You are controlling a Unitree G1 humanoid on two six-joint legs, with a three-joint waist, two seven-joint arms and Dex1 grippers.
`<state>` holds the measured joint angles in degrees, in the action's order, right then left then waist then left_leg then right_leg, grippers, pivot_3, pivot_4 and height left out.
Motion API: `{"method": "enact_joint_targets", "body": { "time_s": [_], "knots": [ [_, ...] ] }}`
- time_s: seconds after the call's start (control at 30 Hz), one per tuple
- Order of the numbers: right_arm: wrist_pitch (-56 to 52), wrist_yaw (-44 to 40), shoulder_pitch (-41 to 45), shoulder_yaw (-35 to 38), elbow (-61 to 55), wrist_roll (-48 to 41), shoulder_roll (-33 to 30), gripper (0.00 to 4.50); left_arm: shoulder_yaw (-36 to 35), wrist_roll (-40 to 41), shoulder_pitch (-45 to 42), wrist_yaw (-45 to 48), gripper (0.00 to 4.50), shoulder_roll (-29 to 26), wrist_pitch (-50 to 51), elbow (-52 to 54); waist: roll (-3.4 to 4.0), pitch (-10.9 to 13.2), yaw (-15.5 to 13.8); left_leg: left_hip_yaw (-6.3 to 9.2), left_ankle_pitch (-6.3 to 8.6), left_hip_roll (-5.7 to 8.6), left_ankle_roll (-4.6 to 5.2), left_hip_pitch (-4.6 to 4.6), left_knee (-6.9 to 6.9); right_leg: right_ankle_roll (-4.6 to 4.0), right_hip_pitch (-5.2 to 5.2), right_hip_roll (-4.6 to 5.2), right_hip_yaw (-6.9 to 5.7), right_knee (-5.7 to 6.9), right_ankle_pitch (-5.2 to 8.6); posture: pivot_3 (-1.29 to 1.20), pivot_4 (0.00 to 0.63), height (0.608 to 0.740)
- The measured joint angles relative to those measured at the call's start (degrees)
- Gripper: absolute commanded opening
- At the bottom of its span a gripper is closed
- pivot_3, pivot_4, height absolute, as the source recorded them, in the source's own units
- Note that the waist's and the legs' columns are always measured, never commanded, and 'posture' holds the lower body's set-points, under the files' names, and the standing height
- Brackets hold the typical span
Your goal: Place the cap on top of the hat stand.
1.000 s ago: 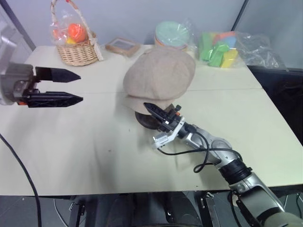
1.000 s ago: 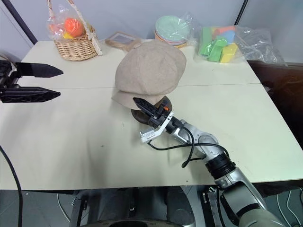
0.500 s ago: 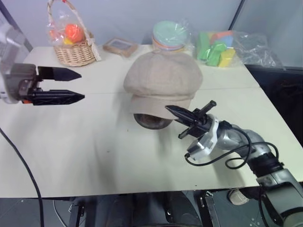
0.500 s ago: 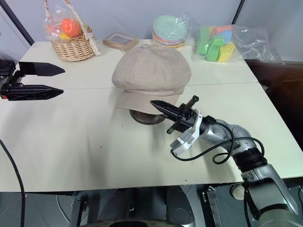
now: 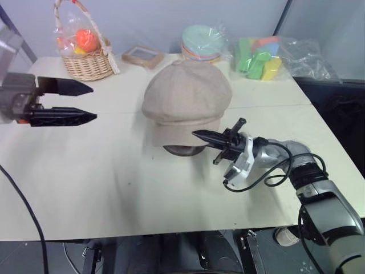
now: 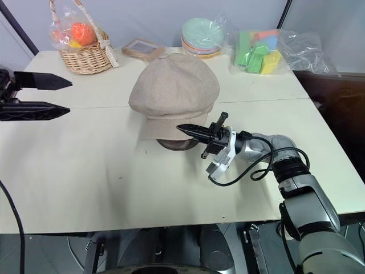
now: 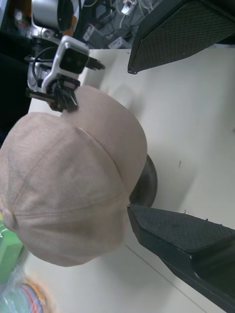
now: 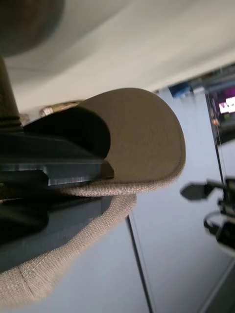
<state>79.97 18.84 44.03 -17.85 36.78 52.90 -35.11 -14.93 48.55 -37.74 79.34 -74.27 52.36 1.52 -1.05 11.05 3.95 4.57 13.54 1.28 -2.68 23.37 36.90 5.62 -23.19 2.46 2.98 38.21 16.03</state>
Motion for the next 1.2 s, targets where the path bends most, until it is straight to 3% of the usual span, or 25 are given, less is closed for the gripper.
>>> {"method": "enact_joint_targets", "body": {
  "time_s": [0.13, 0.43, 0.63, 0.83, 0.93, 1.1, 1.2],
  "knots": [
    [-5.2, 1.1, -1.8, 0.2, -1.0, 2.8, -0.5, 3.51, -0.4, 0.4, 1.0, -0.7, 4.5, 0.0, 0.7, 1.2, 0.0, 0.0, 0.0, 0.01, 0.0, 0.01, 0.0, 0.01, 0.0, 0.0, 0.0, 0.01, 0.01, 0.0, 0.0, 0.0, 0.15, 0.74],
    [-20.3, -3.5, -17.2, 3.3, -17.8, 2.0, -4.0, 3.51, 0.5, 0.6, -1.2, -1.0, 4.5, 1.8, 0.6, 1.6, 0.0, 0.0, 0.0, 0.02, 0.0, 0.02, 0.0, 0.01, 0.02, 0.01, 0.02, 0.01, 0.01, 0.03, 0.0, 0.0, 0.15, 0.74],
    [-36.2, -11.0, -24.9, 4.3, -31.6, 2.6, 1.6, 3.51, 4.2, -0.6, -5.3, -0.4, 4.5, 4.6, -0.2, 0.0, -0.02, 0.0, 0.0, 0.04, 0.0, 0.01, 0.0, 0.0, 0.05, 0.01, 0.03, -0.01, 0.0, 0.06, 0.0, 0.0, 0.15, 0.74],
    [-47.9, -14.7, -25.0, 3.4, -36.3, 4.7, 7.1, 3.51, 7.6, -2.9, -9.4, 1.2, 4.5, 6.1, -0.8, -3.1, -0.02, 0.0, -0.2, 0.03, 0.0, 0.01, 0.0, 0.01, 0.06, 0.01, 0.02, 0.0, -0.01, 0.06, 0.0, 0.0, 0.15, 0.74],
    [-50.3, -15.1, -24.9, 2.4, -36.6, 4.8, 7.8, 2.67, 8.1, -3.6, -10.3, 1.9, 4.5, 6.3, -1.4, -3.8, -0.02, 0.0, -0.2, 0.02, 0.0, 0.01, 0.0, 0.01, 0.06, 0.01, 0.03, 0.03, -0.01, 0.05, 0.0, 0.0, 0.15, 0.74],
    [-48.6, -14.2, -24.5, 2.2, -36.5, 2.7, 5.9, 0.11, 8.5, -4.2, -10.1, 2.7, 4.5, 6.3, -1.5, -4.1, -0.02, 0.0, -0.1, 0.02, 0.0, 0.0, 0.0, 0.01, 0.06, 0.01, 0.03, 0.03, -0.01, 0.05, 0.0, 0.0, 0.15, 0.74],
    [-42.7, -11.8, -21.6, 2.8, -35.1, -1.7, 2.5, 0.04, 7.3, -4.2, -8.7, 2.4, 4.5, 6.2, -1.5, -3.5, -0.01, 0.0, -0.1, 0.02, 0.0, -0.05, 0.0, 0.0, 0.05, 0.01, 0.02, 0.03, -0.01, 0.05, 0.0, 0.0, 0.15, 0.74]
  ]
}}
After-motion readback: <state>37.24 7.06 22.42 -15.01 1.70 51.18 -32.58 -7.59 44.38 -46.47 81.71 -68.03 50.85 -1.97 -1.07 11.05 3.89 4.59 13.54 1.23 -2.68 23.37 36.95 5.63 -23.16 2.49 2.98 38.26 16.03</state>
